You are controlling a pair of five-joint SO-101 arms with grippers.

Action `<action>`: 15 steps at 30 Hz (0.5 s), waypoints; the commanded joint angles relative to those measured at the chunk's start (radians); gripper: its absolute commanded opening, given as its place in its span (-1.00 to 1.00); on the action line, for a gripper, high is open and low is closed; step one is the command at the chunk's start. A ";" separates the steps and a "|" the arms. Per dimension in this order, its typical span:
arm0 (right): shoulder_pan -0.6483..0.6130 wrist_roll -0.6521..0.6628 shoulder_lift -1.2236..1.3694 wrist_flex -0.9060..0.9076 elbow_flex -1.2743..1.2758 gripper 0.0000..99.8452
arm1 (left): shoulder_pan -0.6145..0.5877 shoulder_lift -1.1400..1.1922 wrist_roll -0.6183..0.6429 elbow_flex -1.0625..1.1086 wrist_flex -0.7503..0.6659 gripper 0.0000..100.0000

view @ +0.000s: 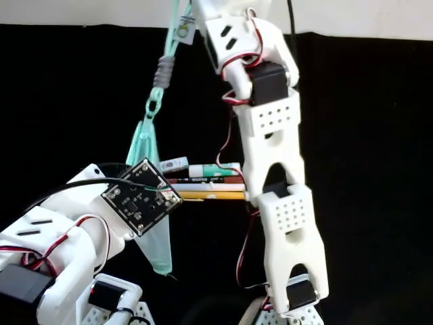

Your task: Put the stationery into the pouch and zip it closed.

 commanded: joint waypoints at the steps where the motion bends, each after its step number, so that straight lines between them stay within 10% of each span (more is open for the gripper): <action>1: 0.062 -0.005 -0.005 -0.038 -0.025 -0.99 | 0.010 0.010 -0.003 0.079 0.028 -0.99; 15: 0.133 -0.006 -0.002 -0.038 -0.019 -0.99 | 0.007 0.010 -0.003 0.079 0.028 -0.99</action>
